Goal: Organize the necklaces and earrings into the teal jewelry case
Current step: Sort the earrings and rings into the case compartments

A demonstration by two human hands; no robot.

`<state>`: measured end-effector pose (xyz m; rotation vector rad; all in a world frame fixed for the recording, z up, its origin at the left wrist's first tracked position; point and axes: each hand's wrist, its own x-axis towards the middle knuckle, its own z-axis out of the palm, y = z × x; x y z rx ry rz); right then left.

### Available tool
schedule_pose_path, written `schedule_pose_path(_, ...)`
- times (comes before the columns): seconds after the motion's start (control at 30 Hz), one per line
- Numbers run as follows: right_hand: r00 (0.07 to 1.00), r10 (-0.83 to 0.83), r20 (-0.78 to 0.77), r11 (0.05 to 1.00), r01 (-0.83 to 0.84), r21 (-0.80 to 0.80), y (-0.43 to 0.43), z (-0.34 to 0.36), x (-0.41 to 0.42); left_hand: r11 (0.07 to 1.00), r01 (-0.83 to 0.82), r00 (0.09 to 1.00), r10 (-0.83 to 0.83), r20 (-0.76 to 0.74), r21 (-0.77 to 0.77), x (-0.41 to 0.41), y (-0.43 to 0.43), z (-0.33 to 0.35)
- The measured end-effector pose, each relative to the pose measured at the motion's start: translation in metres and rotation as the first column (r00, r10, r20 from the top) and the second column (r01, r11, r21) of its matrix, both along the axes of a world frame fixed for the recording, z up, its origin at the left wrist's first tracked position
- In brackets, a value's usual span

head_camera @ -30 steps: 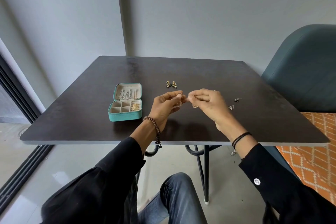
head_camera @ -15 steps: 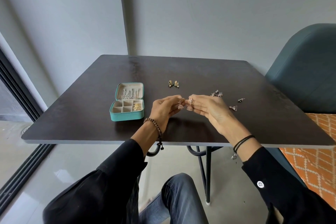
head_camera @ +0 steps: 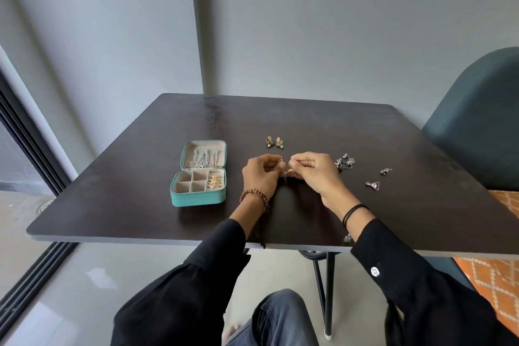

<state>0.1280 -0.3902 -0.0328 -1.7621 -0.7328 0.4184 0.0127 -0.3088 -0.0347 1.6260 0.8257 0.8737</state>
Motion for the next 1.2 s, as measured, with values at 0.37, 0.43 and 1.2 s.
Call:
schedule_pose_path(0.37,0.997,-0.041,0.058,0.998,0.044,-0.044,0.038,0.004,0.018,0.994,-0.074,0.990,0.082,-0.115,0.079,0.024,0.030,0.002)
schedule_pose_path(0.43,0.998,-0.035,0.056,0.998,0.038,-0.047,0.042,0.004,0.020,0.992,-0.071,0.987,0.085,-0.136,0.101,0.027,0.032,0.002)
schedule_pose_path(1.2,0.976,-0.151,0.155,0.975,0.174,-0.142,0.000,0.009,-0.004,0.971,-0.142,0.954,0.186,-0.235,0.191,0.014,0.010,0.000)
